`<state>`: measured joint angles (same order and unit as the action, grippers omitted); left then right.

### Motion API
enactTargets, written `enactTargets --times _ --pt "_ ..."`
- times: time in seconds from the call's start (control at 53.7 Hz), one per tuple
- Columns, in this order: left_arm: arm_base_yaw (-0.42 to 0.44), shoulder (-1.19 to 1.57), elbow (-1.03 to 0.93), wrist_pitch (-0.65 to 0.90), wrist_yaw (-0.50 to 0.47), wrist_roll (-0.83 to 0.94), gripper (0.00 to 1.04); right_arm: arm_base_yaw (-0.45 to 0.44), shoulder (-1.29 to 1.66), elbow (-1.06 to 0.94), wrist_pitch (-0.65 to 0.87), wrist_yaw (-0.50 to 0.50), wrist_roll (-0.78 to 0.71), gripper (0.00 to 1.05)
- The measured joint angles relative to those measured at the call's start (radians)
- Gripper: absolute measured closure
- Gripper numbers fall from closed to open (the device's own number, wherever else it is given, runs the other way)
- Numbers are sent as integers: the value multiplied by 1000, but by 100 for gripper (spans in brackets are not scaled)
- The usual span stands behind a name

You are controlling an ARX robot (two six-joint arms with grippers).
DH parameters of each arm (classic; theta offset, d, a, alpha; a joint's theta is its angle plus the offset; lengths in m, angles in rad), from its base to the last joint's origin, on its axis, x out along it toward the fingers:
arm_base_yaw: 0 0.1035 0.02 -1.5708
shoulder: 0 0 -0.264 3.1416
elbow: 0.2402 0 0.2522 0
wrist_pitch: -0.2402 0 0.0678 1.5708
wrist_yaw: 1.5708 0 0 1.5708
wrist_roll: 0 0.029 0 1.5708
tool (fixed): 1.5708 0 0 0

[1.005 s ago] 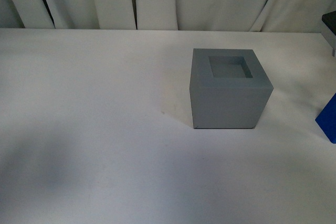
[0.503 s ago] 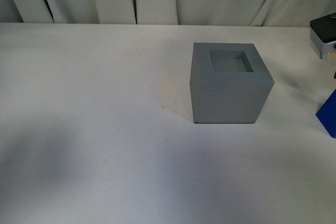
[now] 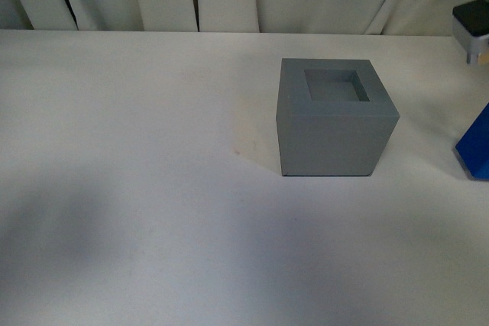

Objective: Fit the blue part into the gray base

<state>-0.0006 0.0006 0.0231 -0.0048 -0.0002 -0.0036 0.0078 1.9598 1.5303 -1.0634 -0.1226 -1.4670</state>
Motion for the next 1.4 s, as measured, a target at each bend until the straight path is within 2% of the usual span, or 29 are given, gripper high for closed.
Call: enactTargets --times 0.168,0.279,0.465,0.633,0.819,1.042,1.396 --pt "0 0 0 0 0 0 6 8 -2 108 -66 -58 25 58" --pt "0 0 0 0 0 0 6 43 -2 228 -137 -126 61 58" --pt "0 0 0 0 0 0 6 112 19 381 -206 -167 91 58" --pt "0 0 0 0 0 0 6 189 74 499 -264 -167 106 58" --pt "0 0 0 0 0 0 6 269 130 539 -286 -137 107 58" --pt "0 0 0 0 0 0 6 307 161 558 -312 -118 107 58" --pt "0 0 0 0 0 0 6 319 161 545 -312 -110 106 58"
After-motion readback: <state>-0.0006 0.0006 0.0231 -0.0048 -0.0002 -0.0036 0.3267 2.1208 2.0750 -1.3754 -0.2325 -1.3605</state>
